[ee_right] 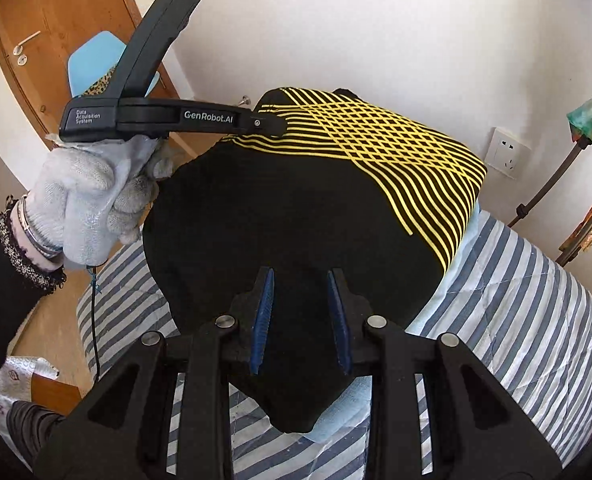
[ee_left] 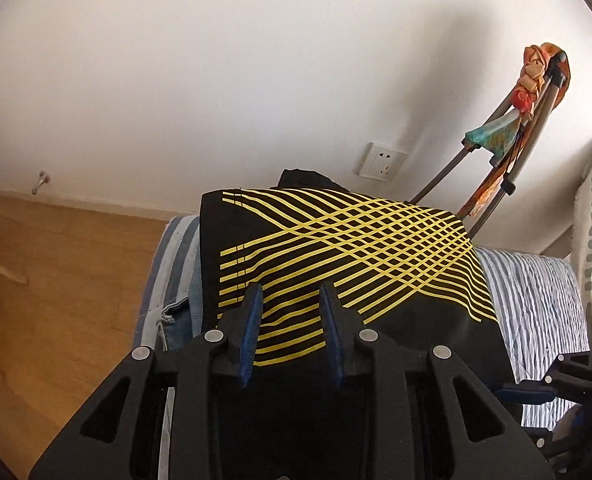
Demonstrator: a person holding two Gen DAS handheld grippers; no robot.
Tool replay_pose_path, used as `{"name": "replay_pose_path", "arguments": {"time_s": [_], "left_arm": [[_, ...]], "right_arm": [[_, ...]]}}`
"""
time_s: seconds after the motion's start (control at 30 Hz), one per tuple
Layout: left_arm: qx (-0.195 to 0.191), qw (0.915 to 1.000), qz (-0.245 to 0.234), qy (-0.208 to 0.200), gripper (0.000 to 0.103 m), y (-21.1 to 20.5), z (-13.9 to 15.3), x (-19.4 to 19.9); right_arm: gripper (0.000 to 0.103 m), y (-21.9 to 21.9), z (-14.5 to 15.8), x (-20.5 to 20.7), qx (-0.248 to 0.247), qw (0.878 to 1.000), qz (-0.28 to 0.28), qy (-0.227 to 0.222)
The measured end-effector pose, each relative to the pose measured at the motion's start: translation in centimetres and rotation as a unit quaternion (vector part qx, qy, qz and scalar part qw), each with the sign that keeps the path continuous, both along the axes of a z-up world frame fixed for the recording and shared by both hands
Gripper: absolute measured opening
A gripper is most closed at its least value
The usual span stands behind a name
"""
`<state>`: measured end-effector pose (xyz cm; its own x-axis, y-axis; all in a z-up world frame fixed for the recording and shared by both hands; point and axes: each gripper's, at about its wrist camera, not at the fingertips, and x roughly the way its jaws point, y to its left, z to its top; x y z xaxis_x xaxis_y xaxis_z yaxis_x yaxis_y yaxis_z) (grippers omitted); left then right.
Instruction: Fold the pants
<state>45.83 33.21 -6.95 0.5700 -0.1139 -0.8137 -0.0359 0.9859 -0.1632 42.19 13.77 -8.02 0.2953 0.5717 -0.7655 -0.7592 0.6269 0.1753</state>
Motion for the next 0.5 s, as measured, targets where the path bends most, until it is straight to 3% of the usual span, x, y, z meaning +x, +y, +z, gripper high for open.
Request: {"name": "replay_pose_path", "arguments": {"time_s": [0.2, 0.3, 0.5], "left_arm": [[0.043, 0.9991, -0.001, -0.001, 0.027, -0.9, -0.7, 0.2], [0.066, 0.9976, 0.002, -0.019, 0.027, -1.8, 0.5, -1.0], [0.047, 0.9976, -0.021, -0.048, 0.027, -4.1, 2.9, -5.2]], "right_arm": [[0.029, 0.0, -2.0, -1.9, -0.032, 0.999, 0.013, 0.003], [0.028, -0.7, -1.7, -2.5, -0.030, 0.999, 0.010, -0.003], [0.029, -2.5, 0.4, -4.0, 0.001, 1.000, 0.003, -0.004]]}}
